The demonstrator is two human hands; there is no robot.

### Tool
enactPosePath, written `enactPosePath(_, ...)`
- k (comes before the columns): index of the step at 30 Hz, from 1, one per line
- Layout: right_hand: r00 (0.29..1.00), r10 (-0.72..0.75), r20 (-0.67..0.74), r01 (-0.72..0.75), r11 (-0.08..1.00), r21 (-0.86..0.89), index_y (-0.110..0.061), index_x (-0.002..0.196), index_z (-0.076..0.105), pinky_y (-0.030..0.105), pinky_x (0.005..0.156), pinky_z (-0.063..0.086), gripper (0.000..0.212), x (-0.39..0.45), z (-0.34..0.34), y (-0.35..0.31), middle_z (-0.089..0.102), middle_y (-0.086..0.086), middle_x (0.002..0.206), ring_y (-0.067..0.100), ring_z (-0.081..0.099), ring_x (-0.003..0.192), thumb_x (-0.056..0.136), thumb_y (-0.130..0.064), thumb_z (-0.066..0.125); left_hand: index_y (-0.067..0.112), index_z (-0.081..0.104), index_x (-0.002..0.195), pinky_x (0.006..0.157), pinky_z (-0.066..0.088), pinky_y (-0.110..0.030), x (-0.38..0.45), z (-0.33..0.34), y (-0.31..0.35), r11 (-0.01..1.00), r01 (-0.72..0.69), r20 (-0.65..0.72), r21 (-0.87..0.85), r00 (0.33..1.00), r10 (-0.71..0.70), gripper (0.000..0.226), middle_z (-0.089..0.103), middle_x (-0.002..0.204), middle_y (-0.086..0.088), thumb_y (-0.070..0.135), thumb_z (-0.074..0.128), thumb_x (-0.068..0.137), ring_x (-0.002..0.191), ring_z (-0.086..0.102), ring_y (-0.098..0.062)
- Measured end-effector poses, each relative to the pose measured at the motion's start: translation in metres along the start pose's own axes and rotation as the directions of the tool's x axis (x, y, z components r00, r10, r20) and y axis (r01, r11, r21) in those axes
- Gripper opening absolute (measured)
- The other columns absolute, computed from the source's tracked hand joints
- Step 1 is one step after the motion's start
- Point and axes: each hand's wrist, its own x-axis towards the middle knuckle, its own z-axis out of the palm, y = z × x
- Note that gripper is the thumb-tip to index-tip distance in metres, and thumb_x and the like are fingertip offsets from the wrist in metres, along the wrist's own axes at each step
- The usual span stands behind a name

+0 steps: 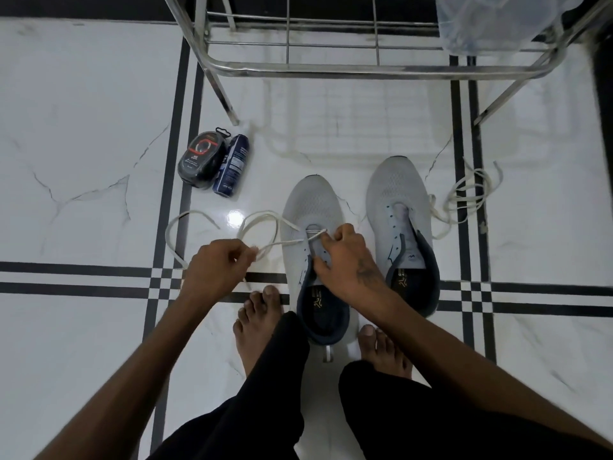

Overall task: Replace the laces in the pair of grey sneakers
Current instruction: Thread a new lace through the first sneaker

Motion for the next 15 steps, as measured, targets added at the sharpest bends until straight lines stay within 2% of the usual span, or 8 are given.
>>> enactPosePath(2, 0.999, 0.027, -0.025, -0.025, 0.998, 0.056, -0.015, 0.123, 0.056, 0.032, 0.084, 0.045, 0.038, -0.001, 0.0, 0.0, 0.029, -0.003, 0.107, 0.015, 0.035, 0.101, 0.092, -0.038, 0.055, 0.024, 0.066, 0.09, 0.064, 0.042, -0.027, 0.012, 0.006, 0.003, 1.0, 0.018, -0.12, 0.0, 0.993, -0.018, 0.027, 0.066, 0.086, 0.012, 0.05, 0.06, 0.093, 0.079, 0.063, -0.009)
enactPosePath(4, 0.996, 0.06, -0.071, -0.051, 0.99, 0.131, -0.02, 0.118, 0.049, 0.037, 0.085, 0.049, 0.038, -0.002, -0.001, 0.0, 0.032, -0.005, 0.108, 0.019, 0.042, 0.106, 0.088, -0.04, 0.059, 0.016, 0.059, 0.11, 0.075, 0.048, -0.035, 0.028, 0.011, 0.005, 0.993, 0.042, -0.22, 0.112, 0.975, -0.016, 0.037, 0.061, 0.108, 0.0, 0.046, 0.066, 0.09, 0.096, 0.059, -0.02)
enactPosePath(6, 0.992, 0.074, -0.104, -0.057, 0.985, 0.161, -0.025, 0.118, 0.041, 0.038, 0.084, 0.049, 0.044, -0.004, 0.0, 0.002, 0.033, -0.005, 0.111, 0.021, 0.044, 0.108, 0.084, -0.041, 0.064, 0.011, 0.055, 0.122, 0.084, 0.05, -0.044, 0.042, 0.016, 0.008, 0.969, 0.057, -0.164, 0.242, 0.986, -0.017, 0.044, 0.055, 0.12, -0.011, 0.04, 0.067, 0.09, 0.107, 0.055, -0.03)
enactPosePath(8, 0.992, 0.105, -0.073, -0.091, 0.981, 0.17, -0.026, 0.13, 0.038, 0.04, 0.088, 0.049, 0.055, -0.002, 0.001, 0.003, 0.034, -0.001, 0.121, 0.022, 0.043, 0.113, 0.085, -0.043, 0.065, 0.008, 0.06, 0.114, 0.082, 0.05, -0.045, 0.055, 0.018, 0.011, 0.936, 0.005, -0.1, 0.351, 0.994, 0.032, 0.026, 0.059, 0.113, -0.013, 0.027, 0.057, 0.096, 0.104, 0.056, -0.034)
enactPosePath(9, 0.99, 0.132, -0.043, -0.122, 0.977, 0.176, -0.026, 0.135, 0.037, 0.041, 0.091, 0.049, 0.059, 0.001, 0.0, 0.003, 0.033, 0.001, 0.124, 0.023, 0.042, 0.115, 0.085, -0.043, 0.065, 0.007, 0.061, 0.108, 0.079, 0.049, -0.045, 0.059, 0.017, 0.014, 0.937, -0.001, -0.09, 0.351, 0.995, 0.034, 0.021, 0.062, 0.107, -0.014, 0.023, 0.051, 0.099, 0.1, 0.057, -0.035)
enactPosePath(12, 0.982, 0.186, -0.021, -0.177, 0.959, 0.219, -0.023, 0.132, 0.043, 0.042, 0.093, 0.049, 0.05, 0.007, -0.01, -0.001, 0.035, 0.002, 0.125, 0.023, 0.047, 0.114, 0.088, -0.037, 0.063, 0.012, 0.06, 0.101, 0.08, 0.051, -0.043, 0.062, 0.0, 0.029, 0.989, 0.044, -0.122, 0.138, 0.992, -0.027, 0.023, 0.071, 0.091, -0.006, 0.031, 0.046, 0.102, 0.091, 0.063, -0.031)
enactPosePath(15, 0.983, 0.108, -0.151, -0.058, 0.952, 0.301, -0.023, 0.115, 0.053, 0.034, 0.085, 0.05, 0.029, 0.009, -0.026, -0.014, 0.046, -0.005, 0.114, 0.012, 0.054, 0.098, 0.089, -0.028, 0.063, 0.015, 0.068, 0.092, 0.075, 0.053, -0.035, 0.059, -0.034, 0.055, 0.988, 0.006, -0.13, -0.153, 0.991, -0.026, 0.025, 0.07, 0.073, 0.006, 0.033, 0.053, 0.099, 0.079, 0.069, -0.019)
